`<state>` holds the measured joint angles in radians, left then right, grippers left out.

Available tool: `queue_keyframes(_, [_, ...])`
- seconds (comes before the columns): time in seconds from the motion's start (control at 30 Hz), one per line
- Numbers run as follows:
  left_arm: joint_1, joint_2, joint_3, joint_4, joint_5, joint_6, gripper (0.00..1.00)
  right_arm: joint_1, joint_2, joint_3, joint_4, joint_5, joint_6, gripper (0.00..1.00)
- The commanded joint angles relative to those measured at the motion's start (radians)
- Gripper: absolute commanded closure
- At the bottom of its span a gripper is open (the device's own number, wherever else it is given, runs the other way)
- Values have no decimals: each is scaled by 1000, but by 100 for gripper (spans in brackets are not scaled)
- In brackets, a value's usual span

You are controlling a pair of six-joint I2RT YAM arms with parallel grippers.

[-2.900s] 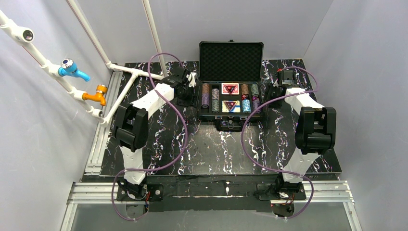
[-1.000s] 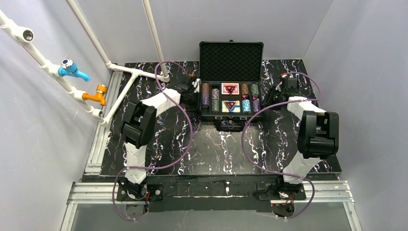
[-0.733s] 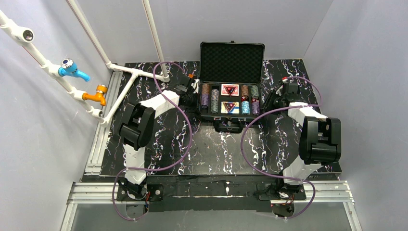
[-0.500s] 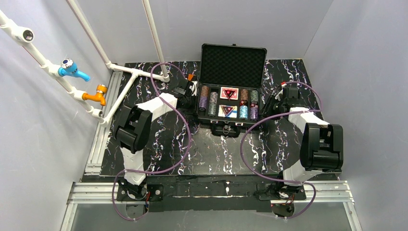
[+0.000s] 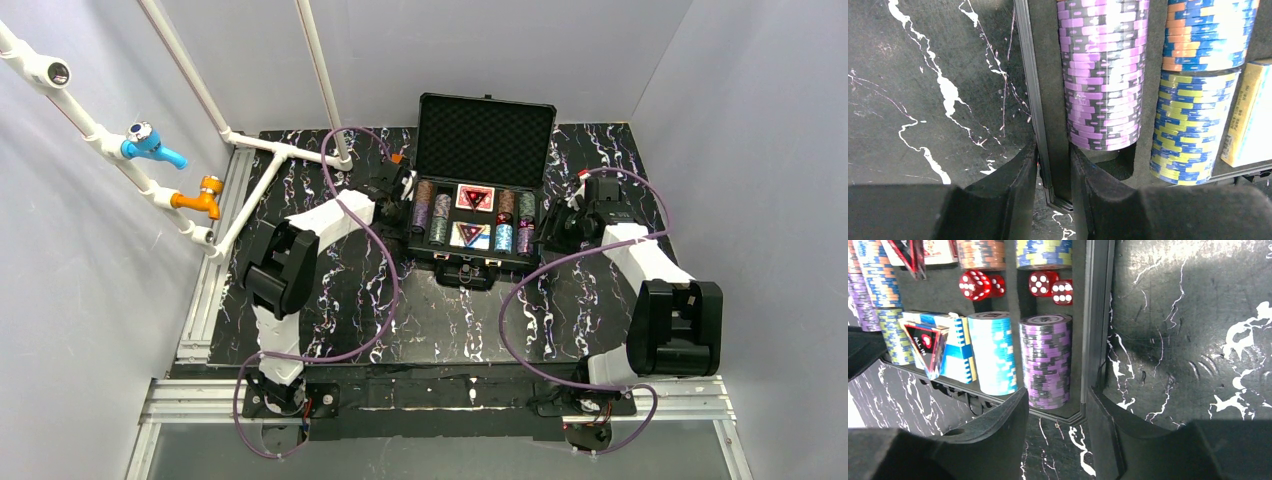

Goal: Pack up texas hold em set

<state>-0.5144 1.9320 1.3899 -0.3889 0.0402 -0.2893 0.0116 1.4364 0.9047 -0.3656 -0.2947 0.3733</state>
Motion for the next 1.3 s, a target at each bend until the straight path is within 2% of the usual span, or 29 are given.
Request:
queue_keyframes(0.0, [13,31,68,-161,-111,64,75,4,-42,65,-48,11,13,44])
queue_keyframes(0.33, [40,65,130,-172,-125,85,75,4,-77,117,-48,22,42,41])
queue_keyframes(0.87, [55,148,310,-263,-166,202,73,5,-11,285,-49,-13,80,40])
queue_keyframes(0.97, [56,121,311,-262,-136,202,66,5,12,339,-48,-3,80,39])
queue_keyframes(1.27, [56,44,300,-274,-127,215,24,4,111,515,-58,4,105,38])
